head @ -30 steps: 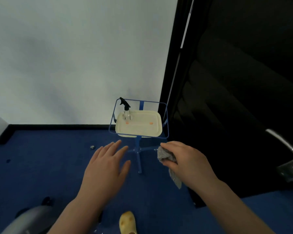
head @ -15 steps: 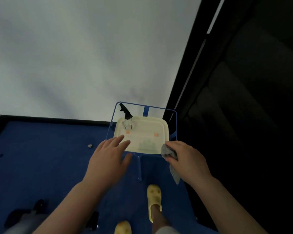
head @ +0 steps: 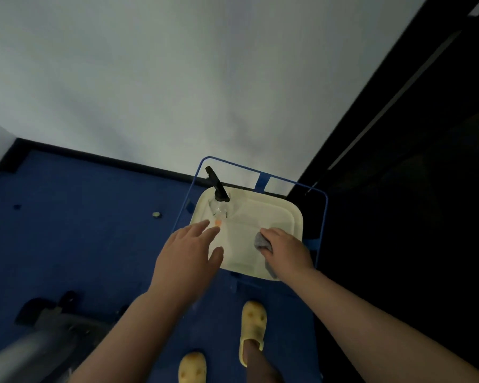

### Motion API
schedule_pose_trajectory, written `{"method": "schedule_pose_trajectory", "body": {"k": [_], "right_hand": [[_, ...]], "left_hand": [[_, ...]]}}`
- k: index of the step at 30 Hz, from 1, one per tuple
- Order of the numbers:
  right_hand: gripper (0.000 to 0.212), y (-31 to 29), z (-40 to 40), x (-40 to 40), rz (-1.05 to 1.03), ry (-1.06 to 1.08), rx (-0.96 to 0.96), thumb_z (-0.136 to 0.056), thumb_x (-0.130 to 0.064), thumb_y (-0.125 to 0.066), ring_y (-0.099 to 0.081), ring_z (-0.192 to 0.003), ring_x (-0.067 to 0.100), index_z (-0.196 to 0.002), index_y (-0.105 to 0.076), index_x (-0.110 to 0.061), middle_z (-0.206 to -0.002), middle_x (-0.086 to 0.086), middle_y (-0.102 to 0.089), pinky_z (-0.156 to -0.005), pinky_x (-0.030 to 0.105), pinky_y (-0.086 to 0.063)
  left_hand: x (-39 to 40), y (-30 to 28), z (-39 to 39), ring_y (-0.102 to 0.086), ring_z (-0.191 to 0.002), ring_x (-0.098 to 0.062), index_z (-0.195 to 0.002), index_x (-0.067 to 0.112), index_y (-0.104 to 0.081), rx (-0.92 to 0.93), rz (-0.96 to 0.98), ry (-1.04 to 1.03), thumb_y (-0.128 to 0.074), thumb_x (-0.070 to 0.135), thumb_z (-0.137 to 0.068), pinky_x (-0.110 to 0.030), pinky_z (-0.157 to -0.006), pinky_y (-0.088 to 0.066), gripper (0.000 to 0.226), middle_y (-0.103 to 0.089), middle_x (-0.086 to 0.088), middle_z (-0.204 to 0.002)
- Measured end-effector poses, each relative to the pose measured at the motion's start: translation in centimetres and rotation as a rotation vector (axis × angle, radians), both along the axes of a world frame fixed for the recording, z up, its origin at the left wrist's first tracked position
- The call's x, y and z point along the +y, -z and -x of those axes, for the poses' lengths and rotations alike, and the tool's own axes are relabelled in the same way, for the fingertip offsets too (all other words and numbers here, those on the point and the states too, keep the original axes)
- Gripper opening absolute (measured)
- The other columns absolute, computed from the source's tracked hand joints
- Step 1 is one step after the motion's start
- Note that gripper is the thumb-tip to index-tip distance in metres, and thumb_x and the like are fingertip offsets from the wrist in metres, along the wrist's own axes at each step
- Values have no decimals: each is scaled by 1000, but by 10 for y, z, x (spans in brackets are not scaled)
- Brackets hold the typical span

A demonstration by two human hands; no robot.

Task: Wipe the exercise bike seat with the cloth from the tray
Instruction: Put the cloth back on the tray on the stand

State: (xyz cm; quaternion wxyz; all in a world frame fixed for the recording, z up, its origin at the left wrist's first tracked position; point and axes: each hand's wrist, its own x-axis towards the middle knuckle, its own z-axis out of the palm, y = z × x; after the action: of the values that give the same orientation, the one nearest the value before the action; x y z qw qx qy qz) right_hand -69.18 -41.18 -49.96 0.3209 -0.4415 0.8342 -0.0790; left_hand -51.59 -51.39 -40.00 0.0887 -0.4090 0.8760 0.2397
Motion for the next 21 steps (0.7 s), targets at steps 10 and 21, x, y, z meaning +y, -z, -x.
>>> {"method": "schedule_pose_trajectory", "body": {"k": [10, 21], "right_hand": [[49, 61, 3, -36, -277, -119, 59, -97, -24, -46, -45, -121, 29, -143, -30, -23, -147, 2, -34, -94, 51, -45], [57, -45, -10, -9, -181, -67, 177, -97, -30, -45, -35, -133, 26, -149, -22, -25, -160, 0, -12, -93, 36, -44]], "left_hand": [[-3, 34, -10, -28, -138, -16, -140, 30, -37, -24, -46, -77, -41, 41, -93, -34, -112, -20, 48, -31, 6, -151], [-7, -33, -26, -32, -135, -17, -138, 28, -40, 109, 69, 27, -42, 39, -93, -32, -110, -21, 47, -36, 5, -149]]}}
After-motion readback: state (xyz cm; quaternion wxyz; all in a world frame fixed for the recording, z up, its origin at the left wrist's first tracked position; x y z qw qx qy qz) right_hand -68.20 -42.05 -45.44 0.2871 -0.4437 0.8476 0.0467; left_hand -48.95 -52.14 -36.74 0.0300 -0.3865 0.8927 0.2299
